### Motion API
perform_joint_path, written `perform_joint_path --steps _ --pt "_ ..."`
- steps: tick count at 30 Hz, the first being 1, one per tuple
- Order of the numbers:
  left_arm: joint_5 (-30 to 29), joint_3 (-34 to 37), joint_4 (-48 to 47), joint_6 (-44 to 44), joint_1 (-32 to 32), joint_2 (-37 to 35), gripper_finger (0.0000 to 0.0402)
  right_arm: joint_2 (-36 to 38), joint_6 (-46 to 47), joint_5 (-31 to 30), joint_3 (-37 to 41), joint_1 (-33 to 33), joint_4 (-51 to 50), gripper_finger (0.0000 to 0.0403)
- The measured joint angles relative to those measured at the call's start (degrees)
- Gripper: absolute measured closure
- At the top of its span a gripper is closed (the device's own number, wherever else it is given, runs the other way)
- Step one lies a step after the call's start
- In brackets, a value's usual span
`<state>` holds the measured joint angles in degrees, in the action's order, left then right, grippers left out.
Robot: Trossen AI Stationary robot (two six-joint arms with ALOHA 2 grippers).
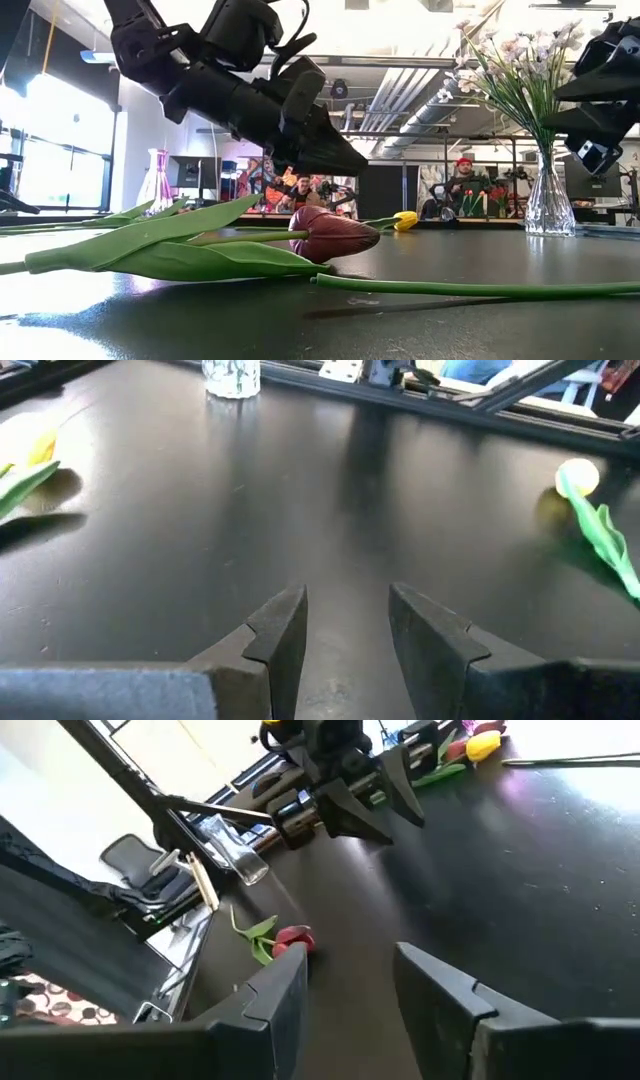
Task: Sort flowers into vase by color
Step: Put the bottom yellow flower into the purple vase
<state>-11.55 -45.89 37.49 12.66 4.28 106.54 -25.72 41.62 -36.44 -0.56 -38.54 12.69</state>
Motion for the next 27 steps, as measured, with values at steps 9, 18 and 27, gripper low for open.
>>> perform_joint_path --steps 9,18,27 --pt "0.9 -1.4 0.2 0.7 1.7 0.0 0.0271 -13.3 -6.9 2.3 -3.9 1.7 8.1 0.0263" --pt "-8.1 -1.4 -4.2 0.2 1.4 -0.3 0.0271 -32.0 3.1 -5.0 -9.7 6.2 7.6 0.0263" --pt "-2.8 -11.2 -27.7 0.0 -12.5 -0.3 0.0271 -44.6 9.4 -10.1 -14.2 7.5 7.6 0.0263"
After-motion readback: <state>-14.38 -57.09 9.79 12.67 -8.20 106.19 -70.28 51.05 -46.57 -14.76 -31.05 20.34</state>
